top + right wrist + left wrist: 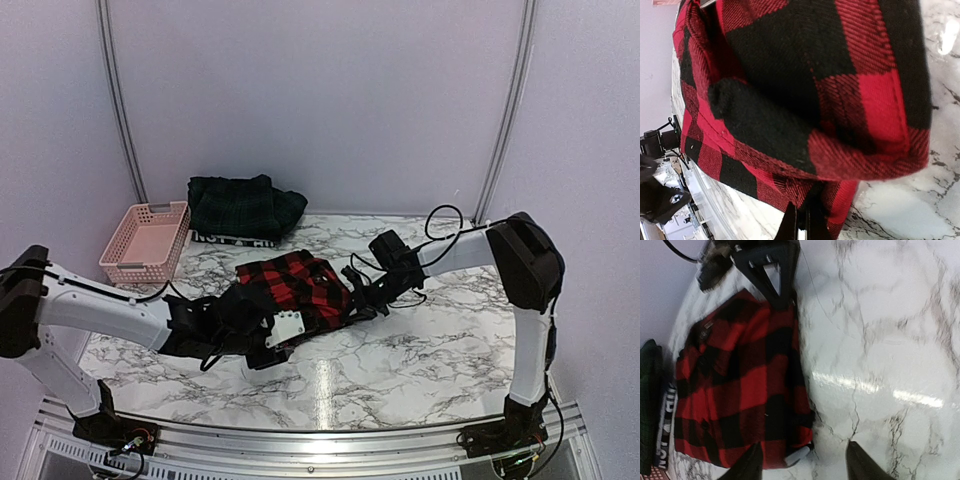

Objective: Fold and stack the mixed laundry pile
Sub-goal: Move the square-folded T-shirt to the center of the board.

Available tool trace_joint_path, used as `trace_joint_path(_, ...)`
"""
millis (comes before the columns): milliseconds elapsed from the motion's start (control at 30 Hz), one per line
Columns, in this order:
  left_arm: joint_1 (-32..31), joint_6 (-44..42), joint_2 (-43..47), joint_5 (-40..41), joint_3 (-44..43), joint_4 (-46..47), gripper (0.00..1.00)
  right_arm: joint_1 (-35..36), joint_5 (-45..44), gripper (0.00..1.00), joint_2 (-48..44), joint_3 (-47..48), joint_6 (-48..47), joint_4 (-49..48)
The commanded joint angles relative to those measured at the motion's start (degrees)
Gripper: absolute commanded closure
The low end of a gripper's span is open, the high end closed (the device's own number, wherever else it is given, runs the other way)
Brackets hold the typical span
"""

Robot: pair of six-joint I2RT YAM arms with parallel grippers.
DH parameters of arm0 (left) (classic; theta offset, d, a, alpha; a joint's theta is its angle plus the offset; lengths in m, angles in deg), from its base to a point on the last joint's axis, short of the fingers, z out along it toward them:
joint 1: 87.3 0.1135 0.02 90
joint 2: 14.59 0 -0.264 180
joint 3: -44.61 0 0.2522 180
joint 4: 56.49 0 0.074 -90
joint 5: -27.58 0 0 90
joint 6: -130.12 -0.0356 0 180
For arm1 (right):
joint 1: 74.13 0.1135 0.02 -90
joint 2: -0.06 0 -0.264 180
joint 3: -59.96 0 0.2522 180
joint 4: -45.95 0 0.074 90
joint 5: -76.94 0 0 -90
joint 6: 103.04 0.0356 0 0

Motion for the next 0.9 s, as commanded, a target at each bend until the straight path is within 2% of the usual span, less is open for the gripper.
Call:
trace_joint_path(0, -0.3, 7.0, 9.6, -5.3, -2.9, -2.4, 0.13, -1.5, -2.7, 1.00, -1.0, -2.2, -3.5, 4.8)
trace_joint_path(33, -0.1, 9.4, 10.8, -5.0, -2.9, -2.2, 0.04, -2.1, -3.2, 1.00, -1.4, -2.4, -4.1, 5.5)
trace_joint_path(67, 0.2, 11.2, 11.4, -4.1, -3.2, -2.1, 0.01, -2.7, -3.8, 1.00, -1.7, -2.6, -4.9, 6.3)
trace_joint_path(167, 2.2, 18.7, 10.5, 2.6, -5.7, -3.3, 0.01, -5.2, -6.9, 1.00, -2.8, -2.4, -8.3, 9.8)
trace_joint_path(200, 4.0, 21.7, 9.7, 2.7, -7.1, -3.5, 0.01, -6.2, -8.4, 1.00, -2.9, -2.0, -9.7, 11.2)
trace_joint_path(300, 10.4, 33.7, 7.1, -1.7, -11.4, -7.4, 0.01, -9.4, -13.4, 1.00, -2.8, 0.3, -14.6, 15.0)
trace_joint_path(400, 15.6, 40.4, 3.9, -5.8, -15.4, -8.7, 0.01, -12.2, -20.3, 0.99, -2.3, 6.0, -17.4, 18.3)
trace_joint_path(433, 16.5, 41.5, 2.9, -6.8, -16.3, -8.9, 0.01, -12.8, -21.8, 0.95, -2.3, 8.4, -17.7, 18.7)
trace_joint_path(533, 18.7, 44.2, -0.9, -9.8, -19.4, -9.8, 0.01, -13.4, -24.0, 0.74, -2.3, 15.7, -17.8, 20.2)
trace_joint_path(667, 21.0, 45.9, -6.6, -18.6, -24.4, -11.1, 0.01, -13.3, -20.2, 0.58, -5.2, 19.3, -15.7, 20.7)
trace_joint_path(767, 21.1, 46.2, -9.7, -25.8, -26.8, -10.5, 0.05, -12.8, -13.4, 0.53, -10.6, 14.0, -12.1, 16.2)
trace_joint_path(867, 21.1, 48.2, -11.7, -31.8, -27.4, -8.1, 0.09, -11.0, -2.1, 0.52, -15.9, 5.7, -5.2, 7.5)
